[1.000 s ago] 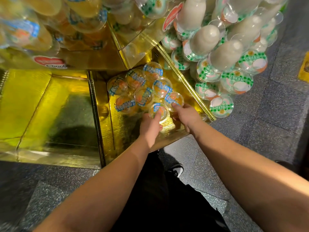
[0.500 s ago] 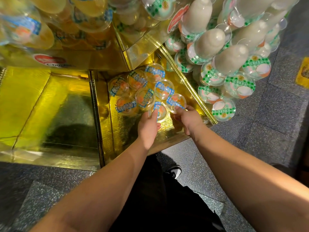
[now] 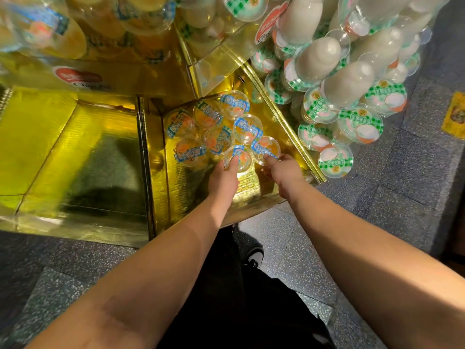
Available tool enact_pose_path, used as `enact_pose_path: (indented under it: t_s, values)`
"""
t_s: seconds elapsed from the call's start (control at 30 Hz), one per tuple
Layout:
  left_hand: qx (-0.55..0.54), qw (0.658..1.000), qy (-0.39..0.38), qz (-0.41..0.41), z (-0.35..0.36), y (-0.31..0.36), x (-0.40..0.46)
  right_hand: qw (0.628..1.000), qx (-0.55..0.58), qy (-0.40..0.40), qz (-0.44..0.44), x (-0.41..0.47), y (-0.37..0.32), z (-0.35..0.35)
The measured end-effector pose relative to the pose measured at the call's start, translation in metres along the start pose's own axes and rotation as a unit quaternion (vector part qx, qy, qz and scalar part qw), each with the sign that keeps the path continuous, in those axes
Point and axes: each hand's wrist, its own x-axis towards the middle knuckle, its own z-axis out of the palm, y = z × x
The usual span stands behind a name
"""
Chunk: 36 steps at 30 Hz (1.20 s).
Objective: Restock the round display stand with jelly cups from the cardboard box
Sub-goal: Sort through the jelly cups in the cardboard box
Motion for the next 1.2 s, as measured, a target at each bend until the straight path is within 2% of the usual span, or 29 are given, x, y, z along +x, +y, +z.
enact_pose_path:
  t_s: [0.1,0.2,0.27,0.37,0.57,0.67,0.77,0.87,0.97,1.1,1.2]
  values:
    - [0.018,0.999,-0.033,-0.007,-0.008,0.000,-0.006,0.998,-0.056,-0.011,0.020,-0.010,-0.007,-0.009]
    - [-0.011,0.999,-0.048,-0.006,-0.021,0.001,-0.023,0.996,-0.073,-0.040,0.011,-0.029,-0.012,-0.021]
    - [0.001,0.998,-0.062,0.004,-0.033,-0.001,-0.040,0.995,-0.082,-0.056,-0.023,-0.048,-0.014,-0.030]
    - [-0.022,0.996,-0.078,0.026,-0.057,-0.010,-0.073,0.979,-0.164,-0.066,-0.102,-0.082,-0.015,-0.039]
    - [-0.031,0.992,-0.005,0.118,-0.142,-0.030,-0.166,0.928,-0.257,-0.117,-0.242,-0.181,-0.019,-0.024]
    - [-0.003,0.984,0.063,0.164,-0.201,-0.044,-0.211,0.881,-0.320,-0.150,-0.315,-0.238,-0.024,0.006]
    - [0.052,0.971,0.116,0.201,-0.272,-0.058,-0.237,0.819,-0.374,-0.186,-0.394,-0.296,-0.037,0.053]
    - [0.140,0.954,0.192,0.183,-0.344,-0.072,-0.251,0.739,-0.427,-0.207,-0.478,-0.350,-0.048,0.113]
    - [0.159,0.936,0.264,0.173,-0.417,-0.097,-0.258,0.673,-0.462,-0.231,-0.529,-0.392,-0.053,0.184]
    - [0.154,0.929,0.303,0.145,-0.517,-0.136,-0.253,0.623,-0.496,-0.259,-0.547,-0.433,-0.054,0.293]
    - [0.149,0.918,0.337,0.144,-0.595,-0.169,-0.247,0.611,-0.509,-0.279,-0.538,-0.461,-0.053,0.370]
